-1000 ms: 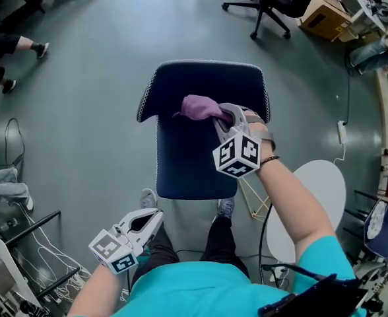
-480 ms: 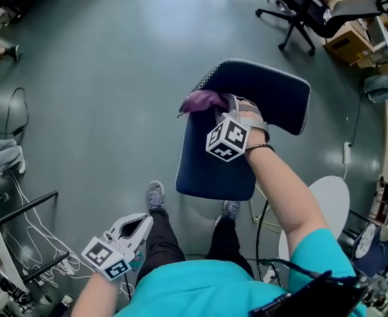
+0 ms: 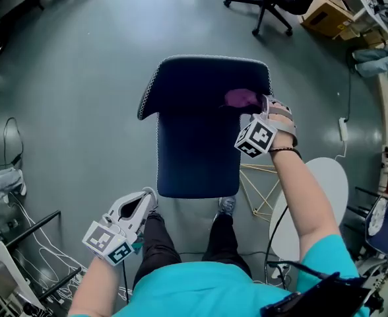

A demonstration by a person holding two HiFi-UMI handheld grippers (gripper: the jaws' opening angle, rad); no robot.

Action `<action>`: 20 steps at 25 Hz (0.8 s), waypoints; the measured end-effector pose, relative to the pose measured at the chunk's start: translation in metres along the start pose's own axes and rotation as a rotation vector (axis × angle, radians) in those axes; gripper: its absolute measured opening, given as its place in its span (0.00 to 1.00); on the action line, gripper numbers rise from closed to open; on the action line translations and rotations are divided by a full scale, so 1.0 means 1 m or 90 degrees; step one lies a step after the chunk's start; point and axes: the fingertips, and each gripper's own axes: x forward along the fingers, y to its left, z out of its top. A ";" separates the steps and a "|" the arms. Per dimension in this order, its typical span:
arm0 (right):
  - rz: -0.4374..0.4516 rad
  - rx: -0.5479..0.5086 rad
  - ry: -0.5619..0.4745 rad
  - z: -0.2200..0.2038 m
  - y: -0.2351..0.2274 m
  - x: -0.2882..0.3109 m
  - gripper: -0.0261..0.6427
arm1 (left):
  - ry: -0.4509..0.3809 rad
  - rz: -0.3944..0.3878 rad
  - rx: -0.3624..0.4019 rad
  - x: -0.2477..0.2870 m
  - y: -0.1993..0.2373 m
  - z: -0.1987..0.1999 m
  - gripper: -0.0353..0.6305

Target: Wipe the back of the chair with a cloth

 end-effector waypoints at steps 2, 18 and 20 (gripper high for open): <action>-0.007 0.011 0.000 -0.030 -0.007 -0.009 0.17 | -0.004 0.005 0.045 0.035 -0.001 0.015 0.05; 0.089 0.081 -0.237 0.106 0.034 -0.057 0.17 | -0.049 0.039 0.100 0.118 0.036 0.041 0.05; 0.110 0.066 -0.265 0.158 0.050 -0.059 0.17 | -0.051 0.040 0.102 0.102 0.050 0.039 0.05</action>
